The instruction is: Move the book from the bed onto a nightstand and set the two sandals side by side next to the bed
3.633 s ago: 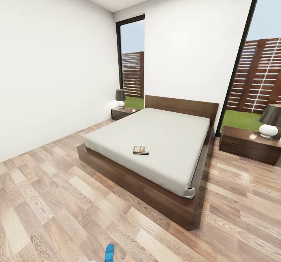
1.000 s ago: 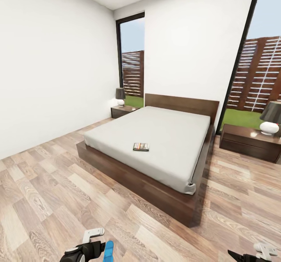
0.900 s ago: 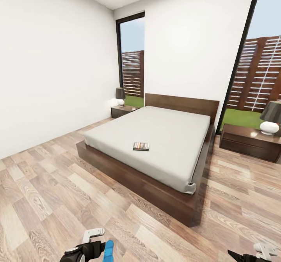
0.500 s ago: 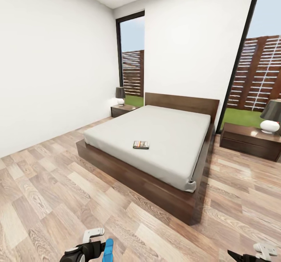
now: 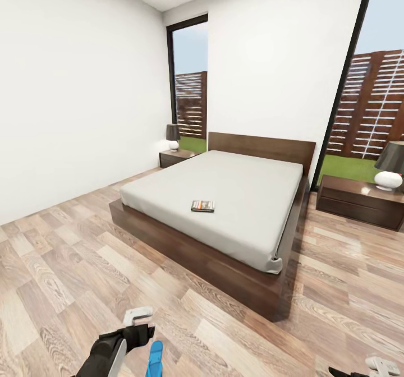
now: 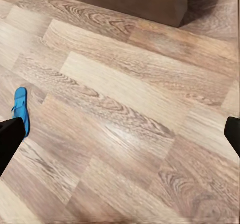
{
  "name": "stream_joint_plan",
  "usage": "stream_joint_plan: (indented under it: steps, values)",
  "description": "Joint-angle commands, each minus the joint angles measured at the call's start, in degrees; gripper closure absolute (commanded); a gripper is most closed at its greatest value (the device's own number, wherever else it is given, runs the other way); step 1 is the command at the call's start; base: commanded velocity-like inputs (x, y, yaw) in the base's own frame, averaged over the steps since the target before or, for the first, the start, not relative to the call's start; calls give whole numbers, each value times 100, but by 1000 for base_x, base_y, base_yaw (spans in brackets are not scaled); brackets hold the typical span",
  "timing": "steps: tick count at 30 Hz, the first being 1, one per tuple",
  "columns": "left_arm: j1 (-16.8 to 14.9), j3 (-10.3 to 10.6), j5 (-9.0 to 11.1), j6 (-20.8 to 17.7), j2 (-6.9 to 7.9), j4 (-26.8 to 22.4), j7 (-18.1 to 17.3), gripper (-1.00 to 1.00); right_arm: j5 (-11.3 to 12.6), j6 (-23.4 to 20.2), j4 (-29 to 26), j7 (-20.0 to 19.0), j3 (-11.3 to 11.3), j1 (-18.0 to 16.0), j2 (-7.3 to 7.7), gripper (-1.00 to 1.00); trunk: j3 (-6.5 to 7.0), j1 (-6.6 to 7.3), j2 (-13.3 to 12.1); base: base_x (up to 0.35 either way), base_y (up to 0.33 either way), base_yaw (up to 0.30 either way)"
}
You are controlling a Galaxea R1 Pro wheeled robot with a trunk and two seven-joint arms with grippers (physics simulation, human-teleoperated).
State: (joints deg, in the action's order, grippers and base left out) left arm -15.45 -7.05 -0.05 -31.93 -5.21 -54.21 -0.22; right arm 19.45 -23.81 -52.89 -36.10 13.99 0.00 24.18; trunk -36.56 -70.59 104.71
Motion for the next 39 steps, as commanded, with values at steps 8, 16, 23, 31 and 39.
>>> stream_joint_plan:
  steps: [8,16,23,31,39]
  values:
    - [-1012,-29,-8,-1665,4,-71,-422,-100,48,168,624,-5,1,0,-1,-100,-114,-132,244,0,0,0]
    - [-1122,-25,-76,-1495,26,101,-690,-100,37,620,892,5,5,0,-14,-100,-258,-307,564,0,0,0]
    - [-1127,-29,-78,-1440,26,91,-675,-100,36,966,1097,6,5,2,-18,-100,-383,-461,845,0,0,0]
    - [-1127,-28,-75,-1446,19,104,-673,-100,40,982,1112,6,-1,0,-18,-100,-527,-637,1166,0,0,0]
    - [-1118,-44,-53,-1377,157,448,-691,-100,37,983,1114,6,-2,0,-18,-100,-670,-812,1487,0,0,0]
